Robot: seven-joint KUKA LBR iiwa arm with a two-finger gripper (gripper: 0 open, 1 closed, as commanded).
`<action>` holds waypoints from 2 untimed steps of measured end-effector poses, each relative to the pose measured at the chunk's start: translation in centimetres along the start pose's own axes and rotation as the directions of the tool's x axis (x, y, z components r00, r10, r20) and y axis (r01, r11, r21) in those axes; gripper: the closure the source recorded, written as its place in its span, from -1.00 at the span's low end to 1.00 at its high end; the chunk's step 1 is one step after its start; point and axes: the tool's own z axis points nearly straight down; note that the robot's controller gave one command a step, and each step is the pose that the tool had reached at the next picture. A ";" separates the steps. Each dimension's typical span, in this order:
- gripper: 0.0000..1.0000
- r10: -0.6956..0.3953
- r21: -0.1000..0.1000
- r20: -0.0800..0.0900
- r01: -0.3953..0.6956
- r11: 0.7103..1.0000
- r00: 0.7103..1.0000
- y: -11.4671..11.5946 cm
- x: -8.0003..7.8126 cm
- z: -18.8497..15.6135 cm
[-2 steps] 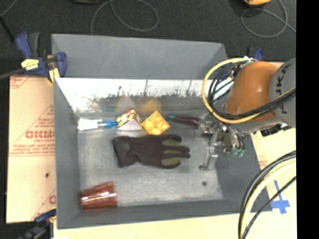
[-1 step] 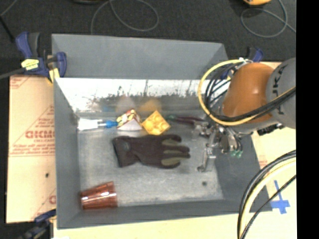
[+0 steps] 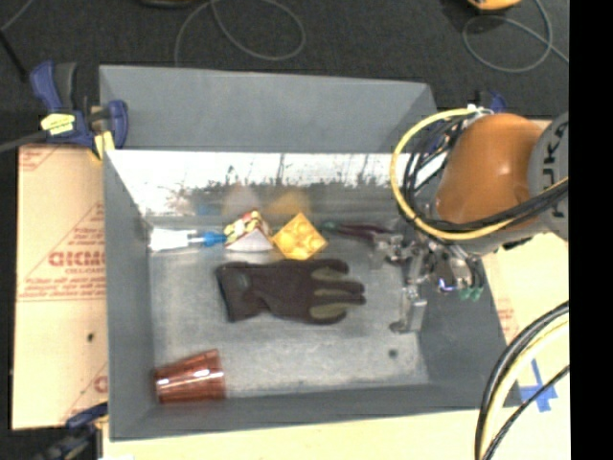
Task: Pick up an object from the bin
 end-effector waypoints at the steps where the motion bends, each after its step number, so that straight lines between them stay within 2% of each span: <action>1: -1.00 0.023 0.012 0.032 -0.023 1.000 0.999 0.3 -1.8 -0.2; 2: -1.00 0.215 0.002 0.008 -0.215 0.977 0.977 2.7 -2.0 3.4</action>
Offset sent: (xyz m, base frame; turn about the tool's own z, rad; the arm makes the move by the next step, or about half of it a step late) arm 0.0284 0.0740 -0.0822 -0.0569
